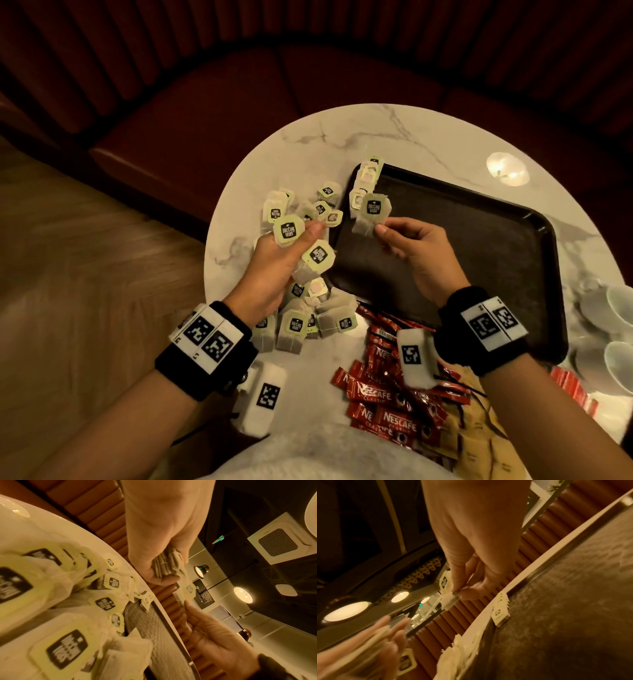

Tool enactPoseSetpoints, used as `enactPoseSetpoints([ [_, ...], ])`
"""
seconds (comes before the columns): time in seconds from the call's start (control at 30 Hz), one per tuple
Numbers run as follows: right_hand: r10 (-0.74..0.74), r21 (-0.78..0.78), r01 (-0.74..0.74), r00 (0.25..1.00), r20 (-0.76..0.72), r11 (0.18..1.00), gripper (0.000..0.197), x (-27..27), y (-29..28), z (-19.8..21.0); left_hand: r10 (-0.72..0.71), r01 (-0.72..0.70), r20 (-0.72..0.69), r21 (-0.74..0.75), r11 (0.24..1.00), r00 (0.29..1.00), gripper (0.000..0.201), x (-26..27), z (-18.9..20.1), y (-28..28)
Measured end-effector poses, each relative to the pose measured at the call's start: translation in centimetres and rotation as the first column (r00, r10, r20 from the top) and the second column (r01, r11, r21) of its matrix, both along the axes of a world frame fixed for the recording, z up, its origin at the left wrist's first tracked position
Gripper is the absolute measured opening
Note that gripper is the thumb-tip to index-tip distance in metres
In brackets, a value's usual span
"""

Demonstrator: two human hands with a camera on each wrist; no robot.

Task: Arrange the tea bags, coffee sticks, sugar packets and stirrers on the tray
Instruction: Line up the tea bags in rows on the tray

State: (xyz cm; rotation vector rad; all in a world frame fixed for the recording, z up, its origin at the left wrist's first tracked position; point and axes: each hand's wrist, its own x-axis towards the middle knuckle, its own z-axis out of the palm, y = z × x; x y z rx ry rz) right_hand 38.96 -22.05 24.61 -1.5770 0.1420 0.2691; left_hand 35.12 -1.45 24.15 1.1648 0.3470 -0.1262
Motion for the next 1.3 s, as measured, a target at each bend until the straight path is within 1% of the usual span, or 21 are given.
enactPoseSetpoints([
  [0.1,-0.1,0.001,0.1,0.991,-0.091,0.995,0.012,2.4,-0.1,-2.4,0.002,-0.001,-0.008,0.039,0.999,1.0,0.03,-0.4,-0.7,0.2],
  [0.17,-0.14,-0.006,0.141,0.981,-0.132,0.99,0.011,3.9,-0.2,-4.0,0.01,-0.009,-0.021,0.027,1.0,1.0,0.029,-0.6,-0.9,0.2],
  [0.27,-0.138,-0.095,0.124,0.977,-0.161,0.988,0.009,6.0,-0.2,-6.3,0.01,-0.009,-0.047,0.027,1.0,0.999,0.025,-1.0,-1.2,0.0],
  [0.37,-0.125,-0.2,0.09,0.978,-0.168,0.976,0.017,7.5,-0.1,-8.0,-0.008,0.013,-0.059,0.078,0.997,0.998,0.016,-1.2,-1.7,0.1],
  [0.47,-0.145,-0.268,0.091,0.971,-0.189,0.959,0.02,8.7,0.2,-9.1,-0.018,0.023,-0.079,0.065,0.998,0.997,0.012,-1.3,-1.8,0.0],
  [0.53,-0.148,-0.296,0.086,0.97,-0.193,0.951,0.019,9.1,0.3,-9.4,-0.019,0.023,-0.076,0.06,0.998,0.997,0.015,-1.3,-1.8,0.0],
  [0.63,-0.11,-0.347,0.041,0.977,-0.181,0.937,0.008,9.4,0.1,-9.2,-0.016,0.021,-0.08,0.06,0.998,0.997,0.018,-1.3,-1.9,0.1],
  [0.7,-0.114,-0.375,0.047,0.981,-0.159,0.926,0.015,9.6,-0.1,-8.9,-0.016,0.021,-0.081,0.061,0.998,0.997,0.016,-1.4,-1.9,0.0],
  [0.77,-0.148,-0.379,0.081,0.978,-0.149,0.922,0.029,9.9,-0.2,-8.9,-0.017,0.023,-0.078,0.067,0.997,0.997,0.016,-1.5,-1.9,-0.1],
  [0.83,-0.153,-0.366,0.082,0.974,-0.167,0.927,0.04,10.1,-0.2,-9.0,-0.023,0.028,-0.076,0.072,0.997,0.997,0.019,-1.5,-1.9,-0.2],
  [0.87,-0.142,-0.363,0.067,0.973,-0.184,0.929,0.041,10.1,-0.1,-9.0,-0.027,0.033,-0.078,0.075,0.997,0.997,0.021,-1.6,-2.0,-0.2],
  [1.0,-0.069,-0.363,-0.016,0.973,-0.221,0.932,0.03,9.9,0.3,-8.6,-0.023,0.029,-0.088,0.073,0.997,0.996,0.019,-1.6,-2.0,-0.3],
  [1.07,-0.062,-0.359,-0.02,0.975,-0.214,0.933,0.021,9.7,0.3,-8.4,-0.018,0.025,-0.084,0.079,0.997,0.996,0.016,-1.5,-2.0,-0.2],
  [1.13,-0.056,-0.354,-0.025,0.975,-0.214,0.935,0.018,9.6,0.3,-8.1,-0.02,0.027,-0.086,0.09,0.996,0.996,0.013,-1.5,-2.0,-0.2],
  [1.17,-0.052,-0.354,-0.028,0.975,-0.215,0.935,0.02,9.6,0.2,-8.1,-0.02,0.028,-0.086,0.091,0.995,0.996,0.012,-1.5,-2.0,-0.2],
  [1.3,-0.031,-0.398,-0.057,0.977,-0.211,0.916,0.042,9.7,0.3,-7.8,-0.019,0.026,-0.082,0.084,0.996,0.996,0.013,-1.5,-1.9,-0.2],
])
